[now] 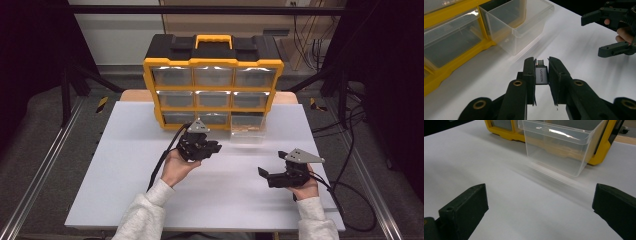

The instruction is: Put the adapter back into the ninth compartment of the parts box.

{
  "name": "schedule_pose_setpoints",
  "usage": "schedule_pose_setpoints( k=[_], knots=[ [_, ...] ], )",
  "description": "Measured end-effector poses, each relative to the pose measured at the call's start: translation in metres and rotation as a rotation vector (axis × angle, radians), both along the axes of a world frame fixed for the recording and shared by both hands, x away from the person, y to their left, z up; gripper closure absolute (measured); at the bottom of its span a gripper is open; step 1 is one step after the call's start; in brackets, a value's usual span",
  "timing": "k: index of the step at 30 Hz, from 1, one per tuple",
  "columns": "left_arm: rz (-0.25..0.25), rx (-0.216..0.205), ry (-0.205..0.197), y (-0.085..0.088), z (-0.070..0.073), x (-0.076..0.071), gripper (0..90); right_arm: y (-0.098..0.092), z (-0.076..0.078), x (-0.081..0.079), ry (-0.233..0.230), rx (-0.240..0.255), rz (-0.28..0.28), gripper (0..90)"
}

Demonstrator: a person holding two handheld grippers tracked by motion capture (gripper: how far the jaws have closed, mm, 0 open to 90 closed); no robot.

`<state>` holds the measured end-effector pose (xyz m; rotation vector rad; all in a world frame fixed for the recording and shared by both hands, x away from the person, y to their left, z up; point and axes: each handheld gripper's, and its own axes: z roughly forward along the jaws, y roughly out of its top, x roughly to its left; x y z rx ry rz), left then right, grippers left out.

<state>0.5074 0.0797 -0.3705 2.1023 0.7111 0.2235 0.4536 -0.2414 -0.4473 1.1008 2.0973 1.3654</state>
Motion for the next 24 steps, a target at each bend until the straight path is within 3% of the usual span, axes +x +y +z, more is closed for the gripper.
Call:
schedule_pose_setpoints(
  k=[24],
  knots=[
    [0.001, 0.004, -0.009, -0.014, 0.005, 0.015, 75.5, 0.000, -0.001, 0.000, 0.001, -0.004, 0.003, 0.7]
  ],
)
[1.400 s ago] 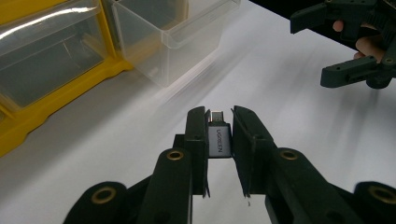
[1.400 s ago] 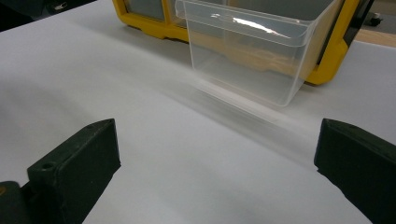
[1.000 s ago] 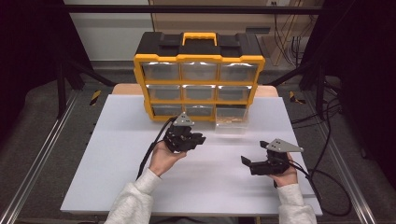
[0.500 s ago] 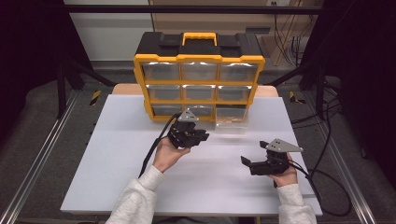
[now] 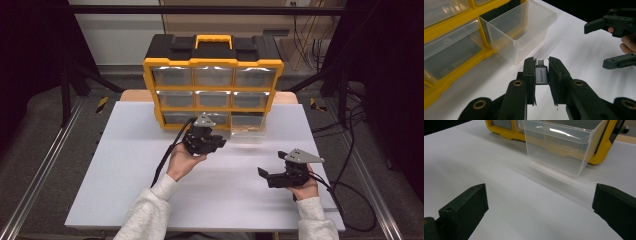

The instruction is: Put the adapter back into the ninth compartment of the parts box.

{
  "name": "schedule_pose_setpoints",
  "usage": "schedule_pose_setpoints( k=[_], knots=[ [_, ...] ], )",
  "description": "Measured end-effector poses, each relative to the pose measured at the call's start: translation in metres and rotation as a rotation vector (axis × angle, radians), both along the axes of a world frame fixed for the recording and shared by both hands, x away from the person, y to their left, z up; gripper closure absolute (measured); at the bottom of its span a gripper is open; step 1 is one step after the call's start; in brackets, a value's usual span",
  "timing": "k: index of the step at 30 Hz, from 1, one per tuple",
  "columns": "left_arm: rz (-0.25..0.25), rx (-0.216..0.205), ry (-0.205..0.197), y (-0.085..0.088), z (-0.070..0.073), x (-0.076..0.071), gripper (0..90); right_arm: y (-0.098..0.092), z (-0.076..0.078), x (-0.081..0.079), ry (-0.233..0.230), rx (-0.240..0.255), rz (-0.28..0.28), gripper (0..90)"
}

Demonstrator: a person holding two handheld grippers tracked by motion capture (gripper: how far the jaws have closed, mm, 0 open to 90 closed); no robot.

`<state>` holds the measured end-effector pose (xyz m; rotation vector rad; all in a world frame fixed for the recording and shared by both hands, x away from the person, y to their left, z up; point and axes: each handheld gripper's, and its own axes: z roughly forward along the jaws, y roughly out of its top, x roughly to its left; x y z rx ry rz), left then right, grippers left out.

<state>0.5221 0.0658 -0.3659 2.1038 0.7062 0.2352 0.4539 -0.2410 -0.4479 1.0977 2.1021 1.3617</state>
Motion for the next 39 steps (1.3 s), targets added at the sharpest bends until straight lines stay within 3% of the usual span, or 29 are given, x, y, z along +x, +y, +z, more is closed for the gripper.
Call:
schedule_pose_setpoints(
  k=[39],
  knots=[
    [-0.012, 0.019, -0.039, -0.026, 0.018, 0.020, 75.5, -0.001, 0.001, 0.000, 0.000, 0.003, 0.002, 0.6]
  ],
)
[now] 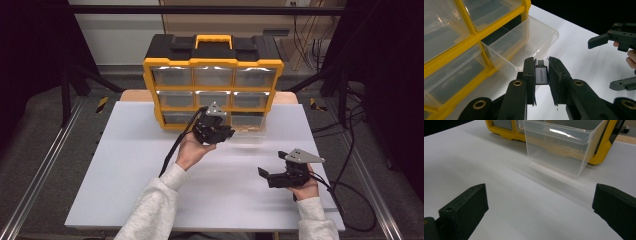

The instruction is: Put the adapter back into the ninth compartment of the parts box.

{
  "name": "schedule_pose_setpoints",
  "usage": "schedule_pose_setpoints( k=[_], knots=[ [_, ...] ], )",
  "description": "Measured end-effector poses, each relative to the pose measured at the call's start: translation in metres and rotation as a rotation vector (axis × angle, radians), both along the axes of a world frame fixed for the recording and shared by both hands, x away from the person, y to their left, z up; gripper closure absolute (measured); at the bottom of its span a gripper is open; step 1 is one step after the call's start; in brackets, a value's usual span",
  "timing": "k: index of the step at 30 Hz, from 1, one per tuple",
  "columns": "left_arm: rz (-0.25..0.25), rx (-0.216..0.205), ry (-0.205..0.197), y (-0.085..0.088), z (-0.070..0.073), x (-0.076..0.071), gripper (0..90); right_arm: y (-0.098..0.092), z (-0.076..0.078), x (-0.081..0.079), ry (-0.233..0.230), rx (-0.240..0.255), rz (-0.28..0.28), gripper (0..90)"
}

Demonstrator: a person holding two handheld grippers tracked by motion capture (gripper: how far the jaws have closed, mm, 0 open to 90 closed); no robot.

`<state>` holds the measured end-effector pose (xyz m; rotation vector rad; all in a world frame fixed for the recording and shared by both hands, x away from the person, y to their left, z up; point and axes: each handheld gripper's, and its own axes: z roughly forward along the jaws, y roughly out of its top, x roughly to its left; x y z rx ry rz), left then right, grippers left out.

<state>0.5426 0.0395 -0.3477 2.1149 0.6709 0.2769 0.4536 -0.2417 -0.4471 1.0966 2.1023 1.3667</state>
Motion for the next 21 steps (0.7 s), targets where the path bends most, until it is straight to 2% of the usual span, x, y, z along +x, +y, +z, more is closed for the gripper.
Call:
schedule_pose_setpoints(
  k=[21],
  knots=[
    [0.009, 0.008, 0.007, -0.014, -0.002, 0.018, 75.5, 0.000, 0.000, 0.000, 0.004, -0.001, -0.001, 0.7]
  ],
)
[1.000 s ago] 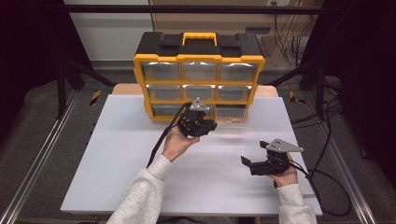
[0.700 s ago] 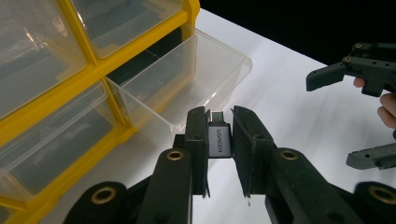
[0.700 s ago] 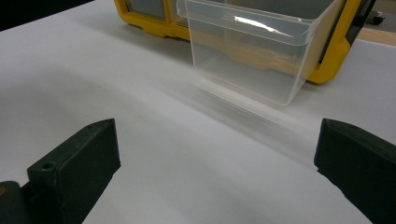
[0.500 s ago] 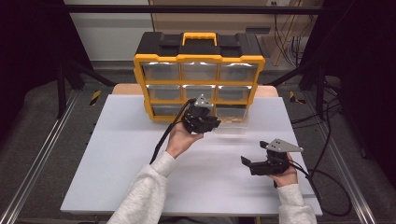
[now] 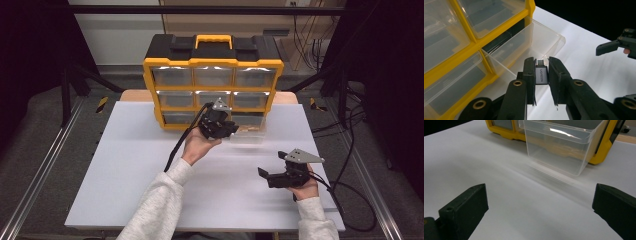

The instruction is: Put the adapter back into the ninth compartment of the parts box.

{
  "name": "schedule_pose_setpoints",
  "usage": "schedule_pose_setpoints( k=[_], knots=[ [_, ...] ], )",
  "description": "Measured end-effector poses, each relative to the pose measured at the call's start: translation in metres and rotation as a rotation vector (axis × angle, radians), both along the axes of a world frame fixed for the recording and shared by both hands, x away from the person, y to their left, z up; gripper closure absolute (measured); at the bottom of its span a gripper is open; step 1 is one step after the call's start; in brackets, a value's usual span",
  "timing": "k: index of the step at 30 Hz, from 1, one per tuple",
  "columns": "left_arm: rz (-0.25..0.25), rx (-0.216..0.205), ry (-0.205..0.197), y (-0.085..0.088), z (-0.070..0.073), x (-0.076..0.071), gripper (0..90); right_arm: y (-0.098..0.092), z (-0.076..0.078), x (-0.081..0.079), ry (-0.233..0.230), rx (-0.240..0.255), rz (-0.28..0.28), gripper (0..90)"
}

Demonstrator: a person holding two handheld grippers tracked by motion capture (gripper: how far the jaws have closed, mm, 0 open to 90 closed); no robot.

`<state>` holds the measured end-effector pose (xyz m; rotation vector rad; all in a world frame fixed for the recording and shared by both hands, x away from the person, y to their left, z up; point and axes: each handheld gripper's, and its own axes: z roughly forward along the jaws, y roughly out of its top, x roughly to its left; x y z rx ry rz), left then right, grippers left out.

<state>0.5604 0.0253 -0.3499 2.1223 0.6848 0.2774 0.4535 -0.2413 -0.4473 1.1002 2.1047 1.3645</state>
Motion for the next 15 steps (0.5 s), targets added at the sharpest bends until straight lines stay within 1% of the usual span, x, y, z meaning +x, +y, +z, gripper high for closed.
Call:
schedule_pose_setpoints(
  k=[10, 15],
  knots=[
    [0.002, -0.010, 0.009, -0.008, -0.003, 0.009, 75.4, 0.000, 0.000, 0.000, 0.000, 0.001, 0.000, 0.7],
    [0.007, -0.004, 0.006, -0.011, -0.005, 0.013, 75.4, -0.001, 0.000, 0.000, 0.000, 0.001, 0.001, 0.7]
  ],
)
